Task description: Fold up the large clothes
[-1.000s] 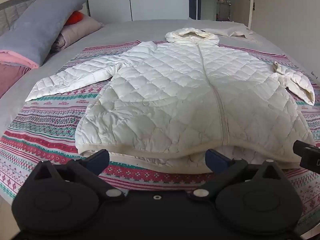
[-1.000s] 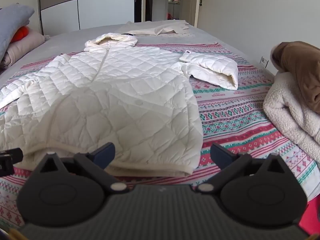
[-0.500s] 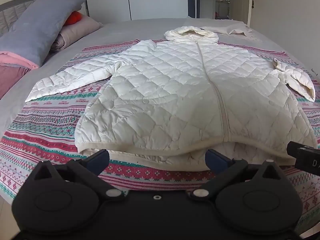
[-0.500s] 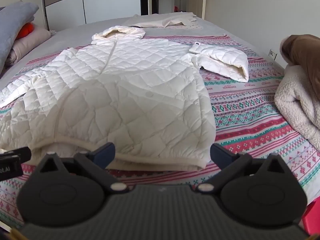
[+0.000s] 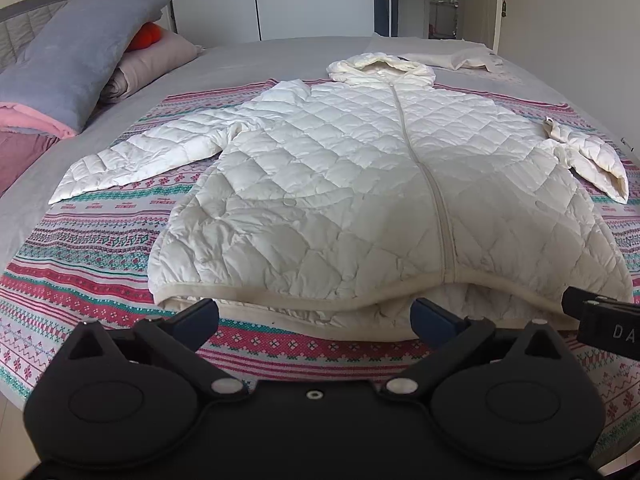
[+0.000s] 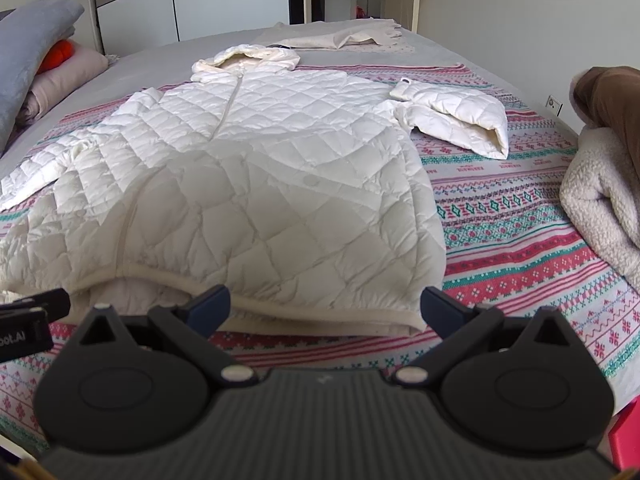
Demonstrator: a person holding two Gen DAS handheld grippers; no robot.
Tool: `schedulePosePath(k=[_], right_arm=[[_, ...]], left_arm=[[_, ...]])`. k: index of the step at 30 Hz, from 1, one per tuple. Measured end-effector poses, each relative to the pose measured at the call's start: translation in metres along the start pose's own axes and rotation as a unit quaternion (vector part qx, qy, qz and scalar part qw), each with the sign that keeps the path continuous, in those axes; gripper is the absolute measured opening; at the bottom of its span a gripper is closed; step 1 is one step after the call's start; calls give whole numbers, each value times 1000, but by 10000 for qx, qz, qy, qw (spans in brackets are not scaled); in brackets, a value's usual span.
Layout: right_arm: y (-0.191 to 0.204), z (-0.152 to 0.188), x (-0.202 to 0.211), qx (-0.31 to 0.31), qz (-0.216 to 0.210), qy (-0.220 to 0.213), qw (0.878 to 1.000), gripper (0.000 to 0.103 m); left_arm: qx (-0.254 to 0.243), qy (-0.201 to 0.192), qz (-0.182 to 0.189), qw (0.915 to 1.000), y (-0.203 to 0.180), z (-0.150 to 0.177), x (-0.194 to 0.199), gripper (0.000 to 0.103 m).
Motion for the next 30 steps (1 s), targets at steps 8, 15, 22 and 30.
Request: schedulePosePath(k=[8,15,22,30], right_arm=[[1,0,1,9,2,-6,10000,103],[1,0,1,11,-4,0,10000,103],[1,0,1,9,-7,1,10000,103],[2,0,1,6,3,2,10000,103]], left_arm=[[6,1,4,10000,-1,-1,1,103],[8,-2,6,10000,-2,-1,1,103],[7,-2,8,10000,-2,-1,1,103],[7,-6,11,10000,-2,-1,1,103]])
Point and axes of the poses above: each gripper's, at about its wrist camera, not at the fingertips, and x roughly against the way its jaws point, y to its left, z to its underside, the point moved 1 cm from there along -x, roughly the way its jaws point, and after that the axes turned 15 degrees about y, right-handed, at the moved point
